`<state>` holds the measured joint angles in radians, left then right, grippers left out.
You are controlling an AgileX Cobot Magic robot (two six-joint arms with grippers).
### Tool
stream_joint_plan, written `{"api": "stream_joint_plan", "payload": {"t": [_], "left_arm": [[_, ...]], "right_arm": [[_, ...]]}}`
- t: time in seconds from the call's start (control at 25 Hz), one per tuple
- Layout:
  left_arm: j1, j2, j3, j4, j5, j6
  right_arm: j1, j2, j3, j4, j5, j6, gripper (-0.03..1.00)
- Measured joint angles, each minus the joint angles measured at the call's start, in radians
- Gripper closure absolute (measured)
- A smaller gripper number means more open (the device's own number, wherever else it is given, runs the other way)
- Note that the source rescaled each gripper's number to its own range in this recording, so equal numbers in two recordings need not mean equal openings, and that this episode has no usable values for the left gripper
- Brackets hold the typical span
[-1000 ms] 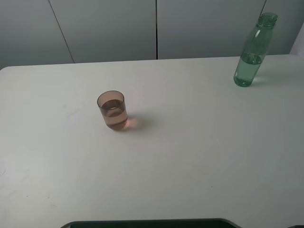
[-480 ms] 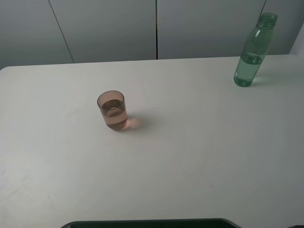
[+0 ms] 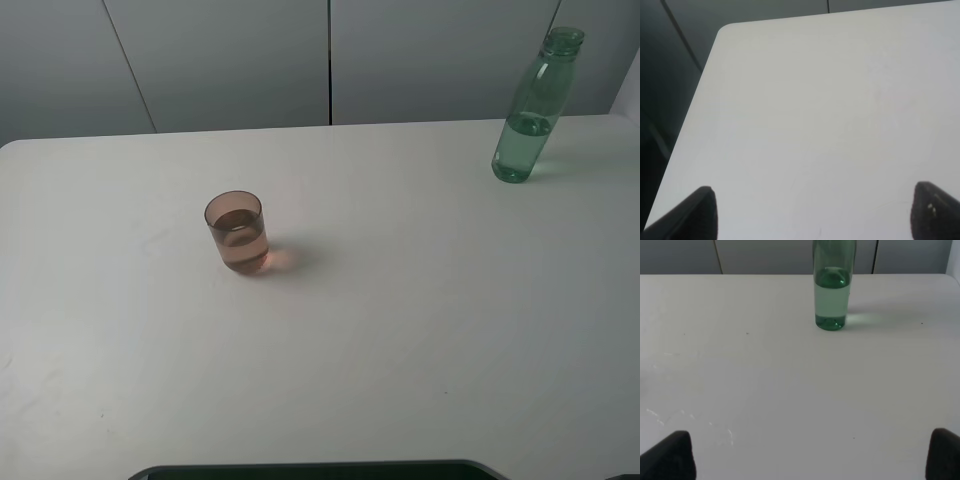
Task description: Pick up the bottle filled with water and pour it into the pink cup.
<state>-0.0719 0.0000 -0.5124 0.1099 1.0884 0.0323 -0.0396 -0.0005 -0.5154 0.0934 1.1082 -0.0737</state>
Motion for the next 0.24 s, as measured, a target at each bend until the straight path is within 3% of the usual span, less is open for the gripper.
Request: {"api": "stream_joint_plan", "payload": {"t": [0.24], "left_arm": [[0.000,0.000,0.000,0.000,0.000,0.000]], "right_arm": [[0.000,0.000,0.000,0.000,0.000,0.000,-0.03]]}}
